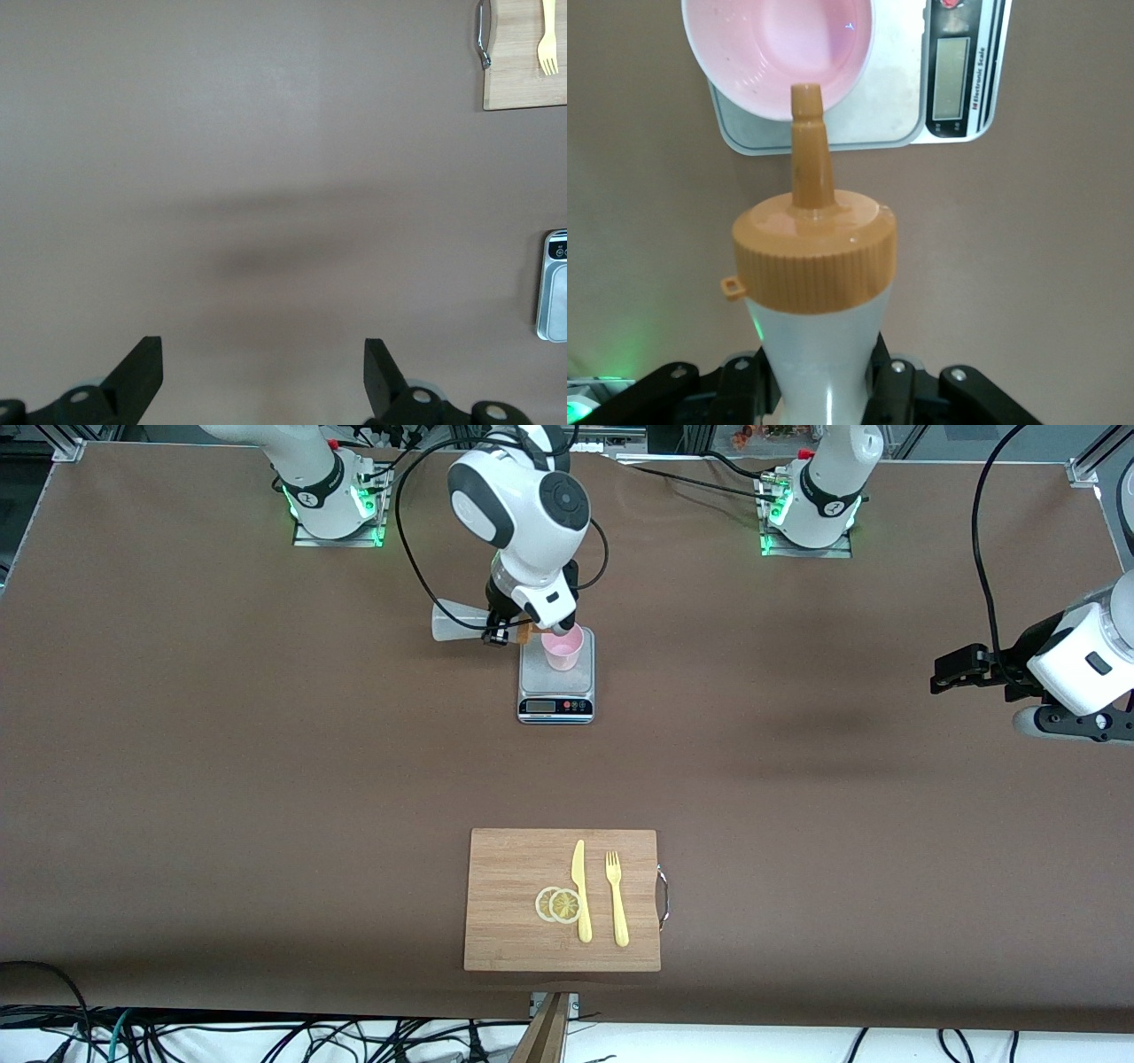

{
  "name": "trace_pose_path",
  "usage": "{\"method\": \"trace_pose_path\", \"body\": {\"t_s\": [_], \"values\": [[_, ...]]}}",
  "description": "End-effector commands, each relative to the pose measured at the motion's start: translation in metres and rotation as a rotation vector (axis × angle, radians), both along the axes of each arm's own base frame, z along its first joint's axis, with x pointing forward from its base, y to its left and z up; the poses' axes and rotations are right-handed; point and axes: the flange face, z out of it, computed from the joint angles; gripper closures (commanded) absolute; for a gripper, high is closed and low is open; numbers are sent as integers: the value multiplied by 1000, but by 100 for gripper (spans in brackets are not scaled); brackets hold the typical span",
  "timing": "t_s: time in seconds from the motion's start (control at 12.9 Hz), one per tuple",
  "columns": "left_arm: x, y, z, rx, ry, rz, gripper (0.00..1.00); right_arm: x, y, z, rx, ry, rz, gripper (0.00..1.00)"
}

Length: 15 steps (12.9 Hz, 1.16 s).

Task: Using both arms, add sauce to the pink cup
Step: 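Lift the bottle and carry it over the pink cup with the right gripper, then tilt the bottle nozzle into the pink cup and squeeze sauce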

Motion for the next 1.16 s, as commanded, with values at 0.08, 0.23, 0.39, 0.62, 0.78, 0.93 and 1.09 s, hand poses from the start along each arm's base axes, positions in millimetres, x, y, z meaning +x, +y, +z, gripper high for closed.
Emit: {"method": "trace_pose_path", "body": {"t_s": [0.08, 0.23, 0.39, 0.62, 0.78, 0.93, 1.09], "values": [[2, 2, 3, -17, 4, 13, 0, -27, 13, -3, -108, -113, -7, 87], [2, 2, 2, -17, 5, 13, 0, -49, 25, -12, -163, -178, -14, 87], [2, 2, 3, -17, 4, 13, 0, -69, 34, -19, -212, -252, -26, 87], [2, 2, 2, -17, 5, 11, 0, -70, 47, -18, -254, -305, -43, 87], [2, 2, 2, -17, 5, 11, 0, -66, 53, -14, -260, -314, -50, 87], [2, 3, 3, -17, 4, 13, 0, -66, 53, -16, -263, -313, -49, 87], [3, 3, 1, -17, 7, 13, 0, -66, 53, -16, -263, -313, -49, 87]]}}
